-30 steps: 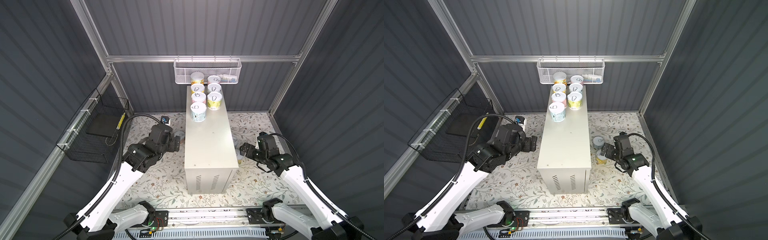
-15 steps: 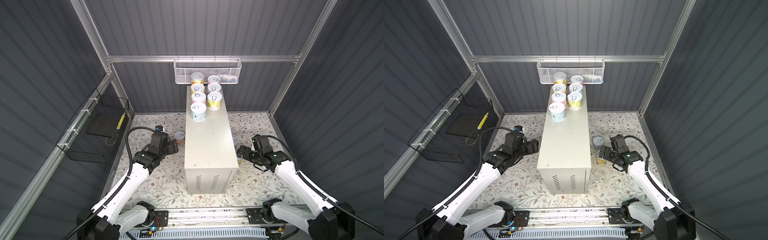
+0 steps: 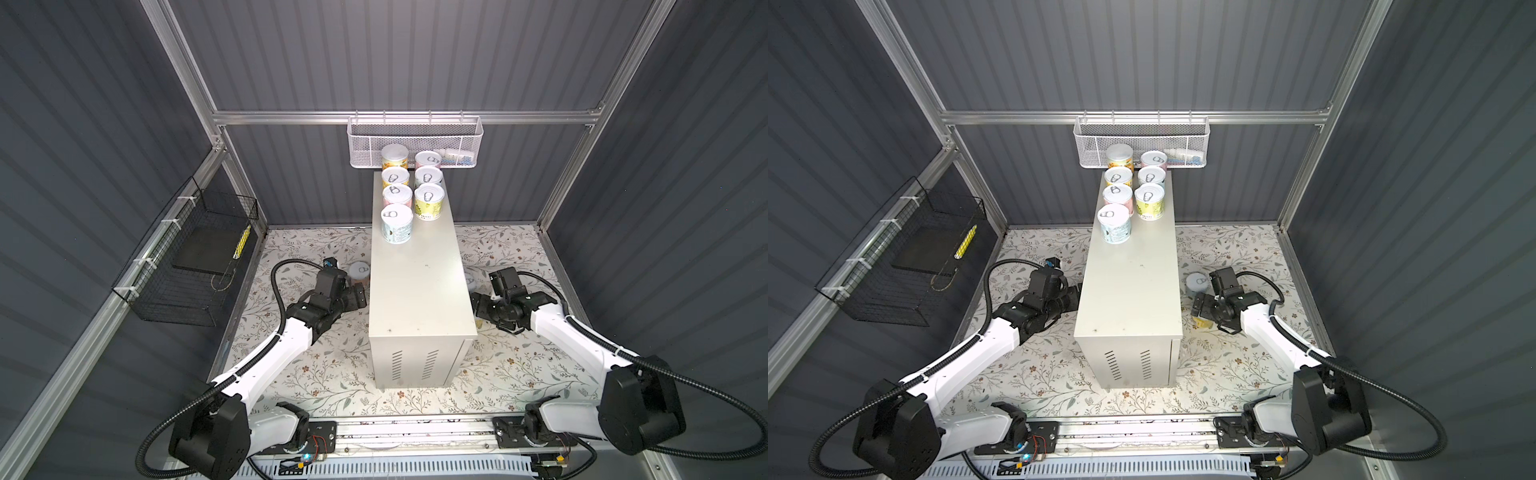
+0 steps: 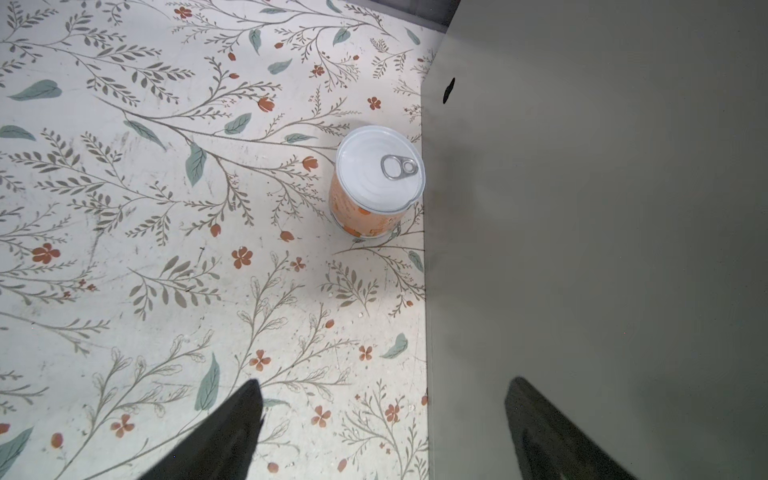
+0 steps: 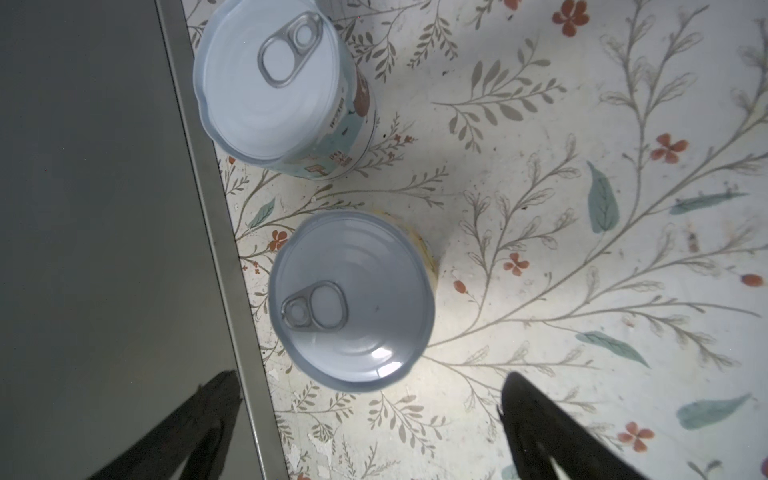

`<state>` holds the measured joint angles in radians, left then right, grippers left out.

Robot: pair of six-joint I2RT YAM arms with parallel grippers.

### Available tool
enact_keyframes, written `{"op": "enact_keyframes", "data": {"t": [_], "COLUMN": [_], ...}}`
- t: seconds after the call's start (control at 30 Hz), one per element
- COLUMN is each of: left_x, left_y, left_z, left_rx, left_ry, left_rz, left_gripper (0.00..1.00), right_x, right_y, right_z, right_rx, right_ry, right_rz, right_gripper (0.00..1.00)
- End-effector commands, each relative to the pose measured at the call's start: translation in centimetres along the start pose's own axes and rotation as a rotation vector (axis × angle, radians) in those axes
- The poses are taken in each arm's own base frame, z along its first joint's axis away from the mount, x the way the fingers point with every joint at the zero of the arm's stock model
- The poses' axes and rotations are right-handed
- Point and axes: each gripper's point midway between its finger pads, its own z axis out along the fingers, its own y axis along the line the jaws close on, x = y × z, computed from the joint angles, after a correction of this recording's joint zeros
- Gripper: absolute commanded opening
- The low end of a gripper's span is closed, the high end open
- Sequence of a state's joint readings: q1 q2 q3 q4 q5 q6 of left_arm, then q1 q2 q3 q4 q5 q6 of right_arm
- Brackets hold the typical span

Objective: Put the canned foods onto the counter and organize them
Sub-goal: 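Close the right gripper on a yellow-labelled floor can while the left gripper hovers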

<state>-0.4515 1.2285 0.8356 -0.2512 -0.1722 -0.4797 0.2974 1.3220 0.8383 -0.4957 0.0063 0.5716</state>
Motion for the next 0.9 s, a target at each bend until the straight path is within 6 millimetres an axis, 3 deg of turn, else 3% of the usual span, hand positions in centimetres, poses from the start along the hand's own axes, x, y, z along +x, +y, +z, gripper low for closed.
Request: {"op": "enact_keyframes", "data": {"t": [0.0,0.87], "left_x": [0.1,0.4], "left_y": [0.5,-0.1], "left_z": [0.4,0.8], "left_rx": [-0.020,0.019], "left_ry": [-0.003,-0.002], "left_rz": [0.006,0.007], "left_gripper": [0.93,0.93], "right_x": [-1.1,-0.6], "right_y": [1.2,0.5], "right_z": [0.2,5.9], "right_rx": [-0.025,0.090], "right_ry": [-0.025,0.014], "right_rz": [-0.022,-0.035], "right_gripper": [0.99,0.93]}}
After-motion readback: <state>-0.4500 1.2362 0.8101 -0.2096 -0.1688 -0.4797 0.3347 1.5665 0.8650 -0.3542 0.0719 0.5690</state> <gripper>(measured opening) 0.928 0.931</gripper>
